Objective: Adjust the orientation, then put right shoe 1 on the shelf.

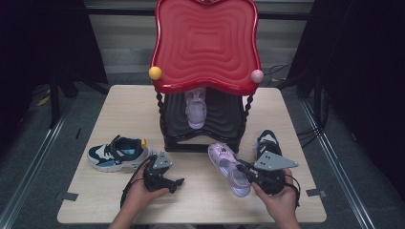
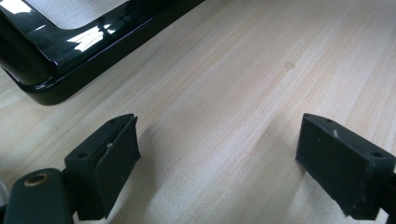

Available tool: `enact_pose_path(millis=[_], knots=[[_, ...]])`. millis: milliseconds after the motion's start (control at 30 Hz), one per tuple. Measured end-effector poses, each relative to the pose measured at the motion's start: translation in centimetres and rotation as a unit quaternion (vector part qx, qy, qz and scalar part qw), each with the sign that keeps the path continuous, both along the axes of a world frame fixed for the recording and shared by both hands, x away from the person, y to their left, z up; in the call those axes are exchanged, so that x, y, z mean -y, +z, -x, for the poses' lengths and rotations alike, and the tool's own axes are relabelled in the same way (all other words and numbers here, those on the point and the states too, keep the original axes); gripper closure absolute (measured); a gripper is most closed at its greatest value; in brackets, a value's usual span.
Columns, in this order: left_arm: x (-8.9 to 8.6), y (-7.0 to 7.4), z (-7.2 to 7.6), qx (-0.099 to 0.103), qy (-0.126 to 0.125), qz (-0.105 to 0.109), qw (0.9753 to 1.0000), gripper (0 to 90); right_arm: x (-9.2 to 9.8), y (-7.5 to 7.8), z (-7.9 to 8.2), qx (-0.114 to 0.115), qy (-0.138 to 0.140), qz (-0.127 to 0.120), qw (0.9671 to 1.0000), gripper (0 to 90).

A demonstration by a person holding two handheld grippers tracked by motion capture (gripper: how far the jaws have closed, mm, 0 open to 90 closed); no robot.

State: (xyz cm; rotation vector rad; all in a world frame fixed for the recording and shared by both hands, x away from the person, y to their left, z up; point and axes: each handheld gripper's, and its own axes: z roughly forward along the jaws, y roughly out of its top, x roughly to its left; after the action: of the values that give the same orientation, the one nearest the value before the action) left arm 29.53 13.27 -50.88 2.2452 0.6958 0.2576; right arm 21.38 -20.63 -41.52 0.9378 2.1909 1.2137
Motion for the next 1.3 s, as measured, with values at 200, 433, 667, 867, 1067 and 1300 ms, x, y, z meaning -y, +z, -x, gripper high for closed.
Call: enact_pose_path(millis=[200,433,667,867,1067,1300], knots=[[0.0,0.0,0.0,0.0,0.0,0.0,1.0,12.4,0.2,1.5,-0.3,0.008,-0.01,-0.005,0.9999,84.9],[0.0,0.0,0.0,0.0,0.0,0.0,1.0,12.4,0.2,3.1,-0.8,0.025,-0.021,-0.011,0.9994,84.9],[0.0,0.0,0.0,0.0,0.0,0.0,1.0,12.4,-0.2,4.4,-1.8,0.038,-0.038,-0.019,0.9984,84.9],[0.0,0.0,0.0,0.0,0.0,0.0,1.0,12.4,-0.2,4.8,-2.8,0.043,-0.058,-0.024,0.9971,84.9],[0.0,0.0,0.0,0.001,0.001,-0.001,1.0,12.4,-0.2,4.8,-3.8,0.047,-0.083,-0.029,0.9951,84.9],[0.0,0.0,0.0,0.0,0.002,-0.003,1.0,12.4,-0.8,4.9,-4.7,0.065,-0.107,-0.026,0.9918,84.9]])
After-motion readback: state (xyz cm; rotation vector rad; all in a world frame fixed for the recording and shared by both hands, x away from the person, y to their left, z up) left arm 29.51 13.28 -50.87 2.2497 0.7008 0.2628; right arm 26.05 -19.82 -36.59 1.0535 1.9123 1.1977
